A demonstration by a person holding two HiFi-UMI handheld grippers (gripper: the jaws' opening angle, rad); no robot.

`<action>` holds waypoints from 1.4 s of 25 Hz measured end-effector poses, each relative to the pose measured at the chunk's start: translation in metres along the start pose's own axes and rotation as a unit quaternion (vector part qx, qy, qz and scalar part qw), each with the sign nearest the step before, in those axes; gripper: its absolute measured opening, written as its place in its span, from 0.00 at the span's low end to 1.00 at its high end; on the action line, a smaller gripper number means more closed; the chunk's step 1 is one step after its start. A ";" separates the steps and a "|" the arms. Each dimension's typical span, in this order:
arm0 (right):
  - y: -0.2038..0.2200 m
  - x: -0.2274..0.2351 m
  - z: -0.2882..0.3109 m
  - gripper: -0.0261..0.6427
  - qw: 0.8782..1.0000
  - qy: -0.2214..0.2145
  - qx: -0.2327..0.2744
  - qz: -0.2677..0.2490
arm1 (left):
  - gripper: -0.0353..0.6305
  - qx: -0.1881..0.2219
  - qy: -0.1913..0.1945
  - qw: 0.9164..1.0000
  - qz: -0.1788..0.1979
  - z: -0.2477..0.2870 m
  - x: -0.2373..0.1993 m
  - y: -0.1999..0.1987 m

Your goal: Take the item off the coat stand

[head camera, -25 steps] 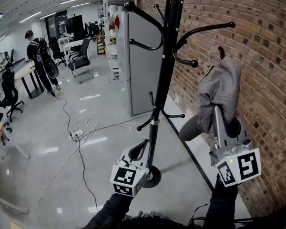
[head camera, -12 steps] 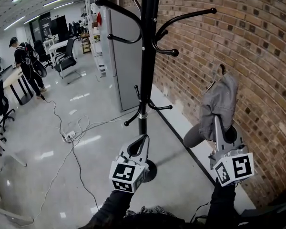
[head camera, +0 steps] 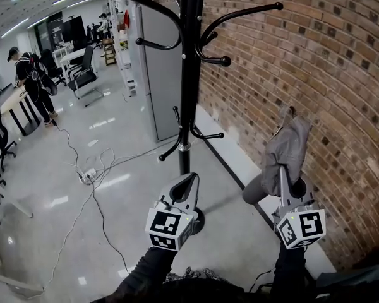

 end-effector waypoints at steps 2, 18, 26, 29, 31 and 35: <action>0.009 -0.001 -0.005 0.06 1.000 -0.001 -0.010 0.001 | 0.06 0.000 0.001 1.000 -0.002 0.001 0.001 0.001; 0.071 0.004 -0.045 0.06 0.997 0.000 -0.080 0.011 | 0.06 -0.006 0.018 1.000 0.001 0.008 0.022 0.007; 0.072 0.005 -0.049 0.06 0.995 0.002 -0.092 0.023 | 0.06 -0.008 0.014 1.000 0.004 0.006 0.024 0.005; 0.072 0.004 -0.050 0.06 0.995 0.001 -0.094 0.019 | 0.06 -0.009 0.012 1.000 0.004 0.007 0.025 0.006; 0.072 0.004 -0.051 0.06 0.995 0.001 -0.094 0.018 | 0.06 -0.009 0.011 1.000 0.003 0.006 0.025 0.006; 0.072 0.003 -0.052 0.06 0.996 -0.002 -0.094 0.014 | 0.06 -0.008 0.010 1.000 0.003 0.005 0.024 0.006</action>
Point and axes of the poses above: the fingertips, and each gripper's own axes: z forward along the fingers, x to its right, y out of its underside, the point moved 4 cm from there along -z, backward along the fingers, and after that the axes turned 9 degrees about y, right-handed, at the moved point
